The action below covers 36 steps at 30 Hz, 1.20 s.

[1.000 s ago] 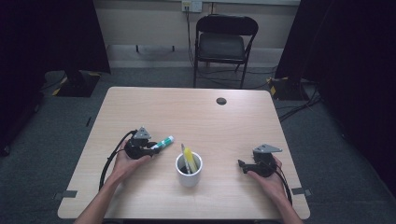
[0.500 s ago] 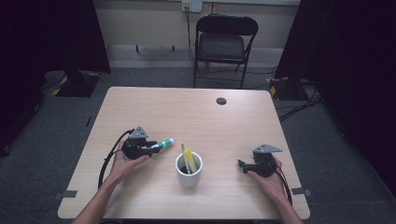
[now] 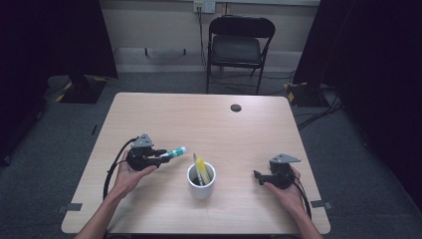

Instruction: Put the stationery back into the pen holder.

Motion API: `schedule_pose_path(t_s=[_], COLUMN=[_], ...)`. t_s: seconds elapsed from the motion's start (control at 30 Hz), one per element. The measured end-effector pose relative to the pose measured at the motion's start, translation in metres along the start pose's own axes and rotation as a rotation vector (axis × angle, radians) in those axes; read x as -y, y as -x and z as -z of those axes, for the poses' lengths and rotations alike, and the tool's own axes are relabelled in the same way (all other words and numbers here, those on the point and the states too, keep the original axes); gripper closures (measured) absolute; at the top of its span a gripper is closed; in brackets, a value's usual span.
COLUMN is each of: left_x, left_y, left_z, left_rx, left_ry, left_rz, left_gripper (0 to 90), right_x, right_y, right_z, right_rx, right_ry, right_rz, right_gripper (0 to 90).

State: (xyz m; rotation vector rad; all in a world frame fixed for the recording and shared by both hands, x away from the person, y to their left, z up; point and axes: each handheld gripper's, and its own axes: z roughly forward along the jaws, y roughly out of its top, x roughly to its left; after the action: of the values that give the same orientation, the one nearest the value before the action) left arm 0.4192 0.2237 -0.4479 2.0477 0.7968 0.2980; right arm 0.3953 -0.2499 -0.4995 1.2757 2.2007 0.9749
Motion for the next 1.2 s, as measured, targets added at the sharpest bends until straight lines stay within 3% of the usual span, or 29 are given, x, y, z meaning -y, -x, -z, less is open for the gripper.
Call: schedule_pose_path(t_s=[0.27,0.43,1.1,1.2], left_x=[-0.003,-0.004,-0.007,-0.009], left_y=[-0.005,-0.002,0.015,0.018], left_z=[0.016,0.023,0.052,0.056], left_rx=[0.011,0.026,0.072,0.086], left_ry=[0.056,0.075,0.124,0.155], left_rz=[0.043,0.047,0.018,0.016], left_gripper=[65.3,65.3,65.3,65.3], right_x=[0.0,0.0,0.0,0.0], right_y=[0.0,0.0,0.0,0.0], right_z=[0.0,0.0,0.0,0.0], right_rx=[0.0,0.0,-0.001,0.0], right_ry=[0.0,0.0,0.0,0.0], right_rz=[0.0,0.0,0.0,0.0], right_gripper=[21.8,21.7,21.8,21.7])
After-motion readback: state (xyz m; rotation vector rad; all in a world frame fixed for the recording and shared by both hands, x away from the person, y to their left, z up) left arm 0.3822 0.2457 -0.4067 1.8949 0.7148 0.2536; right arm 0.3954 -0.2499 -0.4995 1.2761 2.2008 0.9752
